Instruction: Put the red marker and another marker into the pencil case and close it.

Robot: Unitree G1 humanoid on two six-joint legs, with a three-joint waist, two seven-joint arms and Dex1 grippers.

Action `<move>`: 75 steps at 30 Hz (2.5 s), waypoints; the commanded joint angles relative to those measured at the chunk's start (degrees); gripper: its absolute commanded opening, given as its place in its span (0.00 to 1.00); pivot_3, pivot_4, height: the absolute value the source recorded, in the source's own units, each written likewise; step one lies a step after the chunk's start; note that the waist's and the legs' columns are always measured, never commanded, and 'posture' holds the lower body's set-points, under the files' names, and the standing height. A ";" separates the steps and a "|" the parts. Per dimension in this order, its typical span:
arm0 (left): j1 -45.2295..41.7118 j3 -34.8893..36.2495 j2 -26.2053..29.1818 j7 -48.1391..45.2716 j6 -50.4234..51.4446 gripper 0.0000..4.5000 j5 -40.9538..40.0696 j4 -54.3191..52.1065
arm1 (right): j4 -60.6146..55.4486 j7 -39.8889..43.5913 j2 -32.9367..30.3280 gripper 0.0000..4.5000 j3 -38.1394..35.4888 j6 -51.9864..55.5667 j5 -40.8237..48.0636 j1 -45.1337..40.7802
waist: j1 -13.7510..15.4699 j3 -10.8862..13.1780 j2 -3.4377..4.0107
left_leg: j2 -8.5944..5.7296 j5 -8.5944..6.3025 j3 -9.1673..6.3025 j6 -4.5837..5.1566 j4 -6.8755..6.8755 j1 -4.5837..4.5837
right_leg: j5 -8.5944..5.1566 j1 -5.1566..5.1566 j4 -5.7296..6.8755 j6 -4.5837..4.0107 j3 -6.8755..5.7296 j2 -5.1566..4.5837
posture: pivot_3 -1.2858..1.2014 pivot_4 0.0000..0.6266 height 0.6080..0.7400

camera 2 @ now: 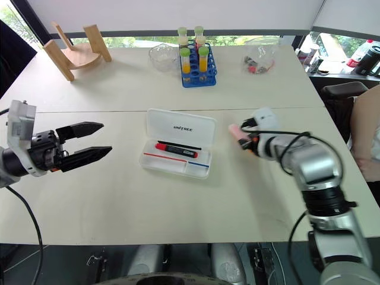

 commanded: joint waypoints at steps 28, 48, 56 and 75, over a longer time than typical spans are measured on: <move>10.04 7.44 11.11 -7.40 0.63 1.00 -5.07 -5.95 | -0.59 24.00 16.86 0.19 28.20 -17.80 -1.20 -13.30 | -1.61 0.02 -0.03 | 0.11 -0.01 -0.01 0.00 -0.06 -0.05 | 0.00 -0.14 -0.01 -0.02 0.03 0.00 | 0.52 0.24 1.00; 9.99 5.96 9.03 -2.51 -1.21 1.00 -5.55 -7.48 | 7.64 24.85 23.43 1.00 30.21 -21.83 -10.19 -15.18 | -1.65 0.02 -0.03 | 0.11 -0.01 0.01 -0.01 -0.10 0.00 | 0.00 -0.15 0.01 -0.04 0.03 0.06 | 0.52 0.24 1.00; 8.65 3.00 9.52 -4.87 -3.54 1.00 -4.19 -6.07 | -7.01 22.35 11.41 1.00 4.26 -2.38 -0.19 -16.45 | -0.44 0.04 0.00 | 0.05 0.00 -0.07 -0.02 -0.06 -0.15 | 0.00 -0.18 -0.02 -0.03 -0.01 -0.05 | 0.52 0.24 1.00; 0.00 -8.97 5.68 -8.25 -10.71 1.00 -1.68 -4.77 | 17.21 7.68 -0.80 1.00 -3.80 -11.71 -10.75 1.91 | -0.54 0.03 -0.01 | 0.06 -0.01 0.35 0.00 -0.10 -0.05 | 0.00 -0.21 -0.03 -0.02 0.19 0.01 | 0.52 0.24 1.00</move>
